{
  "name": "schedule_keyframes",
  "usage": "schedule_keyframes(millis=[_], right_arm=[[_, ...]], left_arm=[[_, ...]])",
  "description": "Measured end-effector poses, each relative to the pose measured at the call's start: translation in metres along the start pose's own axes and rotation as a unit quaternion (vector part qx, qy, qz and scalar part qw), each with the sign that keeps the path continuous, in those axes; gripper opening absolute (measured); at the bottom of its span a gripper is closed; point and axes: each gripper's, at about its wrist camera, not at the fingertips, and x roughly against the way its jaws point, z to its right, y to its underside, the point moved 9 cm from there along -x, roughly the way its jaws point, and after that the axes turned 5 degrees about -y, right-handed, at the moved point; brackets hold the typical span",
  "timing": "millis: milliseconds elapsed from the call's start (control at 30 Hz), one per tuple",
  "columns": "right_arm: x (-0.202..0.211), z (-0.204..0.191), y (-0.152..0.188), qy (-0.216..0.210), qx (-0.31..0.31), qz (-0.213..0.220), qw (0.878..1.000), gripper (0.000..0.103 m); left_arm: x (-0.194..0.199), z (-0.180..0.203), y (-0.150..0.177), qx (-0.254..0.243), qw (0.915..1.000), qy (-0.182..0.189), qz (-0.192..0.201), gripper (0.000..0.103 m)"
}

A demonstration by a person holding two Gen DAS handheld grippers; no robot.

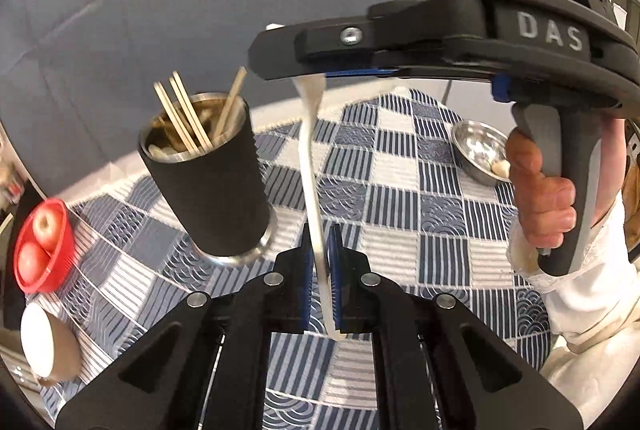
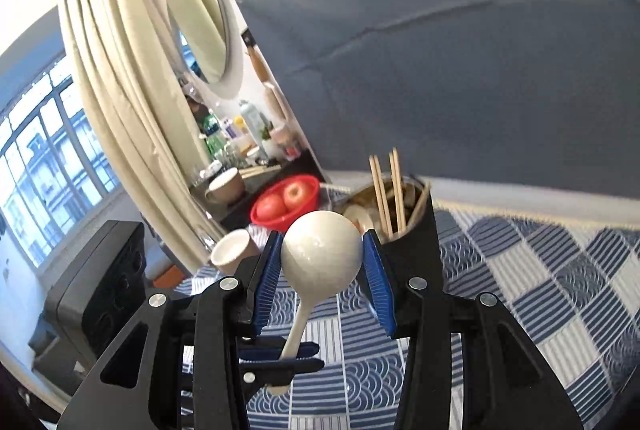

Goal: Organize utensils
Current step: 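Carry the white spoon above the black holder, handle pointing down, then lower the white spoon handle into the holder and open the right gripper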

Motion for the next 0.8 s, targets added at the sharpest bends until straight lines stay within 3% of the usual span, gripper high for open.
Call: schedule_keyframes(millis=[167, 533, 800], right_arm=[[0.006, -0.005, -0.028, 0.007, 0.021, 0.021, 1.0, 0.039], [-0.003, -0.008, -0.071, 0.025, 0.057, 0.049, 0.997, 0.039], [-0.016, -0.012, -0.096, 0.043, 0.095, 0.059, 0.993, 0.038]], left_arm=[[0.005, -0.012, -0.025, -0.001, 0.9994, 0.004, 0.033, 0.007], [-0.002, -0.042, -0.063, -0.01, 0.9981, -0.001, 0.06, 0.006], [-0.016, -0.06, -0.086, -0.021, 0.9964, 0.019, 0.08, 0.005]])
